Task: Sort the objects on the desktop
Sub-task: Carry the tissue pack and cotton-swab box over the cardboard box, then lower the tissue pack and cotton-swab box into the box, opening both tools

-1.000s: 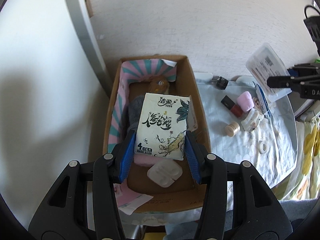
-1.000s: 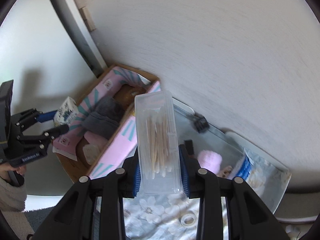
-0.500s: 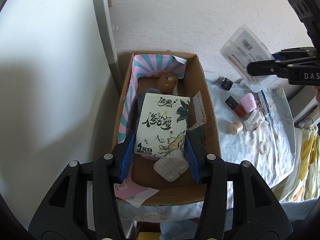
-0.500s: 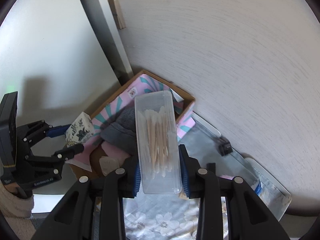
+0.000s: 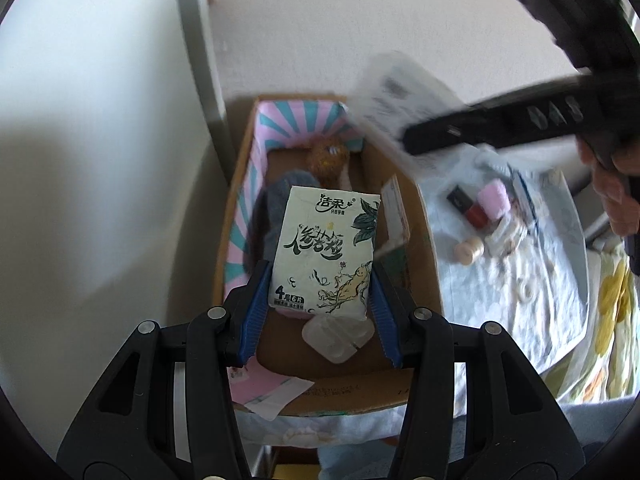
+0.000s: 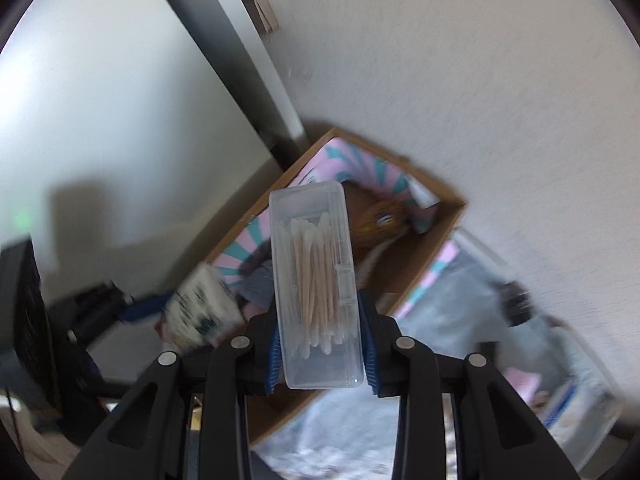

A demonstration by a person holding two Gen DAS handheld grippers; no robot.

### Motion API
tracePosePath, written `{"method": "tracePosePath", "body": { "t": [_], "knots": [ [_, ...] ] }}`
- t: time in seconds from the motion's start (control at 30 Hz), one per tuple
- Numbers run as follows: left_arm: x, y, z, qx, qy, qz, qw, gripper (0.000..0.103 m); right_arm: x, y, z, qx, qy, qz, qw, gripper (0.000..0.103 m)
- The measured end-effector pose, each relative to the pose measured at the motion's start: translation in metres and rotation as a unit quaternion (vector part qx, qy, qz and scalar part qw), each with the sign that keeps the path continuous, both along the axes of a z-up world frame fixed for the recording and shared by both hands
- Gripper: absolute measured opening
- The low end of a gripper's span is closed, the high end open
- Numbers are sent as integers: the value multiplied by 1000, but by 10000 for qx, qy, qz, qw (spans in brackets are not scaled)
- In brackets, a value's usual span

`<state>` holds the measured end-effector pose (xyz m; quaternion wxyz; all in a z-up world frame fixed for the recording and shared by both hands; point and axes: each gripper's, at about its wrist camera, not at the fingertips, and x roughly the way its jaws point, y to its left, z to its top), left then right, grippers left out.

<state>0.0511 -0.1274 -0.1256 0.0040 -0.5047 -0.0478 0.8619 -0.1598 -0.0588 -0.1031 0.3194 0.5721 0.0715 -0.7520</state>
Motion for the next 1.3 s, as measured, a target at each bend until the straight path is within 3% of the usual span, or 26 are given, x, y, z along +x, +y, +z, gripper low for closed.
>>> {"method": "tracePosePath", "body": {
  "t": [0.23, 0.6, 0.63, 0.67, 0.7, 0.73, 0.97, 1.13, 1.2, 1.3],
  "knots": [
    [-7, 13, -23, -138, -289, -204, 9993, 45, -13, -22, -34, 141, -226, -140, 9995, 30],
    [-17, 8, -31, 149, -363, -168, 9991, 46, -38, -34, -40, 120, -274, -400, 9987, 33],
    [-19, 7, -33, 248, -441, -152, 9986, 50, -40, -36, -38, 179, -92, -427, 9989, 48],
    [-21, 7, -35, 309, -523, -105, 9981, 75, -40, -36, -35, 215, 150, -480, 9985, 75],
    [-22, 6, -37, 302, -533, -58, 9981, 97, -40, -36, -31, 227, 357, -542, 9976, 86],
    [-21, 6, -35, 224, -396, -14, 9990, 103, -39, -33, -25, 169, 513, -588, 9968, 94],
    [-24, 12, -36, 137, -355, -31, 9993, 103, -27, 1, 3, -145, 822, -934, 9921, 95],
    [-29, 16, -28, 262, -199, -97, 9994, 103, -11, 44, 10, -474, 709, -1118, 9901, 95],
    [-29, 17, -23, 279, -175, -156, 9993, 103, -3, 54, 15, -417, 747, -1197, 9891, 95],
    [-30, 17, -12, 218, -148, -265, 9993, 103, 10, 66, 20, 176, 915, -1201, 9884, 95]
  ]
}}
